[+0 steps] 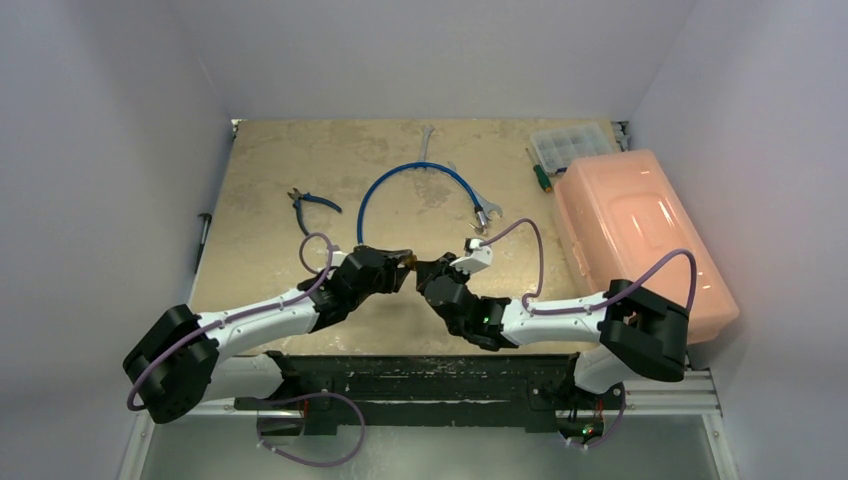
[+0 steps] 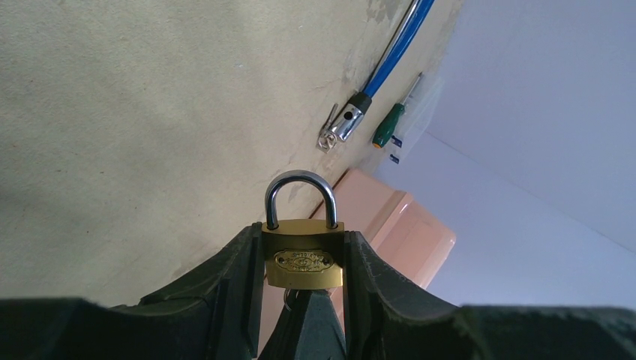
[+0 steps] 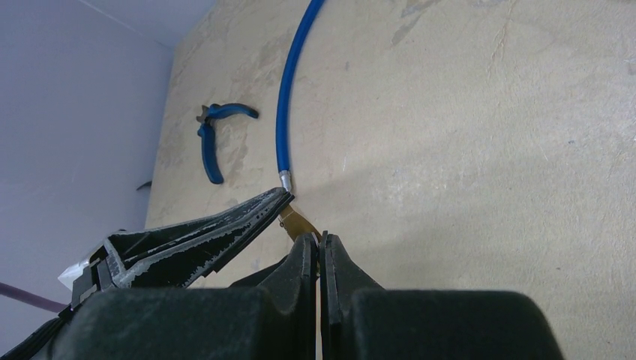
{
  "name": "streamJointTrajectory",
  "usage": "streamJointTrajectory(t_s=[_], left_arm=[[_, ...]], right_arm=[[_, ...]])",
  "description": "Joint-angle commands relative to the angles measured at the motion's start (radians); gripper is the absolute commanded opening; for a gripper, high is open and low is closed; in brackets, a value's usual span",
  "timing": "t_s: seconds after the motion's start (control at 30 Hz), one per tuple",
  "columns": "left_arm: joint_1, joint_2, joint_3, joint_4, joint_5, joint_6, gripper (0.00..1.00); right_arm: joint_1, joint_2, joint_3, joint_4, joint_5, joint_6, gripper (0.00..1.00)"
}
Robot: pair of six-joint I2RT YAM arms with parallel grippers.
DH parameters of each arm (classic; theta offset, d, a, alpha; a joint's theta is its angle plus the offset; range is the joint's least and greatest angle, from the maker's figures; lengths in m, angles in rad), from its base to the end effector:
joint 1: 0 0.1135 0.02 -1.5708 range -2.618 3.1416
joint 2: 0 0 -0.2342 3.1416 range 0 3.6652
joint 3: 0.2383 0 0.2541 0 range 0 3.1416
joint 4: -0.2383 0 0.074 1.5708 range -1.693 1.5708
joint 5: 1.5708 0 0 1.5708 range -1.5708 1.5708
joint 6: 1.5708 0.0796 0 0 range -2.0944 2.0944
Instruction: Unlock with the key
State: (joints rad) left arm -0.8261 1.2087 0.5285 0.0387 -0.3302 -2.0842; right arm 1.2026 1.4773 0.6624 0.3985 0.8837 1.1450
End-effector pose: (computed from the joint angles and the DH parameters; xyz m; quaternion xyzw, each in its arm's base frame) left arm 0.2130 -0.1931 0.1345 -0.5784 0.6697 -0.4221 0.1969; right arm 0.1744 0.2811 0.1578 0.2114 0.7639 0.3164 0.5212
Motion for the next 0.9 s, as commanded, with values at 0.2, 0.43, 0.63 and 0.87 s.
streamJointTrajectory(t_s=[0.2, 0.43, 0.63, 0.87], left_arm=[[-0.022, -0.031, 0.027, 0.124, 0.098, -0.221, 0.00], [-0.022, -0.060, 0.025, 0.110, 0.064, -0.190, 0.00], [-0.023, -0.106, 0.037, 0.024, 0.014, -0.171, 0.00], [-0.022, -0.131, 0.038, -0.016, -0.010, -0.145, 0.00]], right_arm=[[0.022, -0.019, 0.009, 0.098, -0.071, 0.017, 0.00], [0.022, -0.074, -0.004, 0.160, -0.148, -0.120, 0.19], [0.022, -0.209, -0.027, 0.060, -0.189, -0.187, 0.42], [0.022, -0.425, -0.088, -0.092, -0.273, -0.289, 0.61]])
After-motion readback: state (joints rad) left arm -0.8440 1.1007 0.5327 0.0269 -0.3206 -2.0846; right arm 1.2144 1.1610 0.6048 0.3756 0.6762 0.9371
